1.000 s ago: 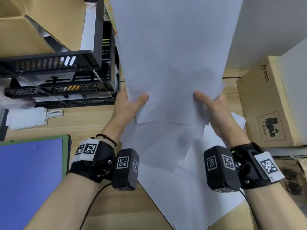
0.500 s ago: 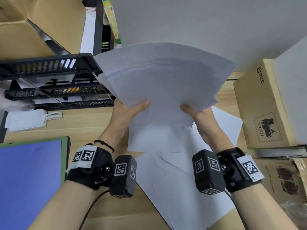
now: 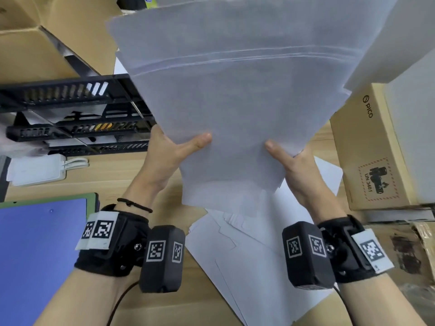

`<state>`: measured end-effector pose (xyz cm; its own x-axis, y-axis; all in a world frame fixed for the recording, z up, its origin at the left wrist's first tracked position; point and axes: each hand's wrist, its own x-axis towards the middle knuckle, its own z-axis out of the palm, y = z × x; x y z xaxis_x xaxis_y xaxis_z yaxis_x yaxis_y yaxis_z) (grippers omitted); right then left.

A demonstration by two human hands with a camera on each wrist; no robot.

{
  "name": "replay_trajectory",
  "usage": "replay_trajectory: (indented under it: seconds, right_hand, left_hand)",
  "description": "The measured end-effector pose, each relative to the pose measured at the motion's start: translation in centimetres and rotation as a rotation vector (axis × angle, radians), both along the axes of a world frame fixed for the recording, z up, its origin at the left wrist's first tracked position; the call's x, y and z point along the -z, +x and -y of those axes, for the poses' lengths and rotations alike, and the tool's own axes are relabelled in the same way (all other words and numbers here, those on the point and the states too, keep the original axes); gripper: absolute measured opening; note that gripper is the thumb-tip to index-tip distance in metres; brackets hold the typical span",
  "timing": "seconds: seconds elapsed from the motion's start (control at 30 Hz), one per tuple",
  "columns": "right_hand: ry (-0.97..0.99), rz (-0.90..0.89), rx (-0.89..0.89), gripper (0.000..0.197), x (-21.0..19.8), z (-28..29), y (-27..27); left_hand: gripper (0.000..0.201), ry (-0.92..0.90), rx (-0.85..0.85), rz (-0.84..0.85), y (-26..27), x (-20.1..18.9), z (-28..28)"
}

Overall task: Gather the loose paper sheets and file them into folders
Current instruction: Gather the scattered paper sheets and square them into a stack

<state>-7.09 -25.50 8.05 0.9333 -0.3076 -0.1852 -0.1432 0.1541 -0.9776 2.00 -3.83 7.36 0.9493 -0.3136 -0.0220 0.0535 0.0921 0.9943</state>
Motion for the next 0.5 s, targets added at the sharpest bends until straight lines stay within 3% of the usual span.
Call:
replay_trajectory:
  seconds: [0.13, 0.23, 0.3, 0.37, 0.5]
  right_hand:
    - [-0.015, 0.126, -0.008, 0.027, -2.0, -0.3, 0.7]
    - [-0.019, 0.258, -0.010, 0.031, -4.1, -0.1, 1.2]
    - [-0.021, 0.302, -0.008, 0.034, -4.5, 0.2, 1.3]
    - [-0.027, 0.267, -0.021, 0.033, -3.7, 0.7, 1.0]
    - [-0.082, -0.050, -0.039, 0.036, 1.0, 0.4, -0.1]
  left_hand:
    - [0.041, 0.054, -0.028, -0.095, -0.2, 1.1, -0.1]
    - [0.022, -0.011, -0.066, -0.045, 0.1, -0.4, 0.1]
    - [0.027, -0.022, -0.062, 0.026, 0.3, -1.5, 0.1]
    - [0.034, -0.047, -0.065, 0.027, 0.2, -1.2, 0.0]
    - [0.040, 0.056, -0.113, -0.168, -1.1, 2.0, -0.2]
